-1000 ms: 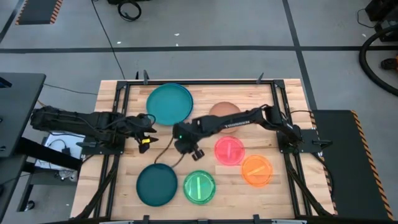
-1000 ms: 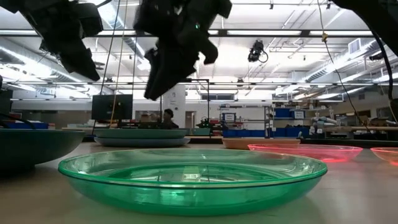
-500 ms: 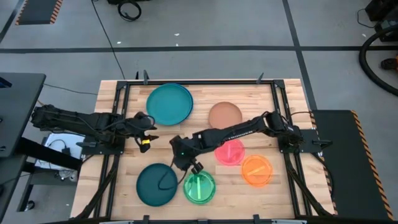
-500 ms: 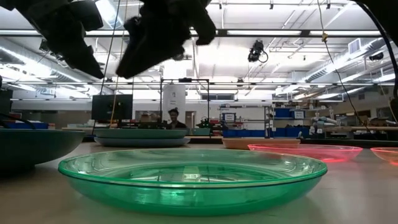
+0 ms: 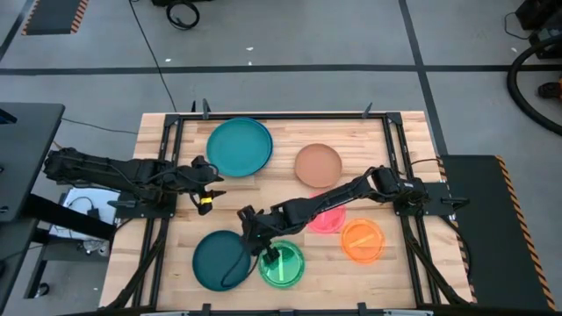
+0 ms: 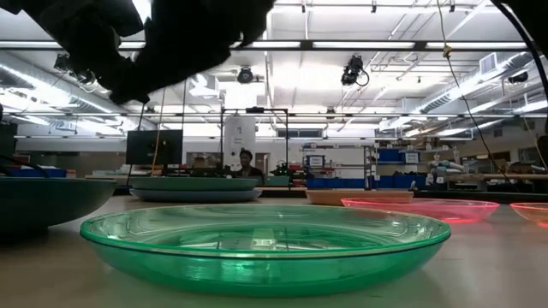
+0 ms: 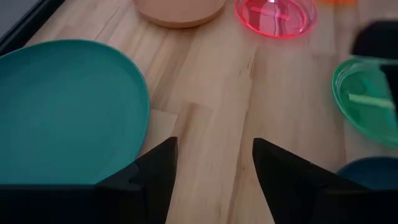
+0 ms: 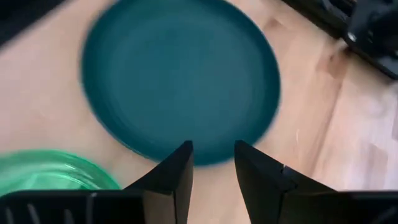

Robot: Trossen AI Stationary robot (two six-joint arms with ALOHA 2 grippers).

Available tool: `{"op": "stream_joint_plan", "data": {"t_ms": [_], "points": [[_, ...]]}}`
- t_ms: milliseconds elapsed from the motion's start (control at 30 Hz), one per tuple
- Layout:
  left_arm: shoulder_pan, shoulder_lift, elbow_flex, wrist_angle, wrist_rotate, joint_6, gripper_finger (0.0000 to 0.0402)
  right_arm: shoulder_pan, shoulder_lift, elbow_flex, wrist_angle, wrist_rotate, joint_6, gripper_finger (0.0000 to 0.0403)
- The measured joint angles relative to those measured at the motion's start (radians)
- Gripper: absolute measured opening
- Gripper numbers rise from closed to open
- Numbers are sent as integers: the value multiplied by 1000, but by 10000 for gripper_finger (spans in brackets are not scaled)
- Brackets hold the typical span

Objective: Stack plastic plates
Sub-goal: Stack the dark green plate on top of the green plate

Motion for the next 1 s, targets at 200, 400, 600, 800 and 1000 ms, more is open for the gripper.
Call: {"op": "stream_joint_plan", "data": {"t_ms": [200,400,600,800,1000], "points": [[-2,0,0,-1,3,-117,217,17,0,-4,114,-26,199,126],[-37,0,0,-13,6,-220,217,20,1,-5,70,162,481,128],[-83,0,0,-20,6,-276,217,21,38,-4,81,189,611,141],[-111,0,0,-39,6,-305,217,9,96,-10,61,187,647,159],[-119,4,1,-67,6,-326,217,-12,134,-6,99,167,667,166]]}}
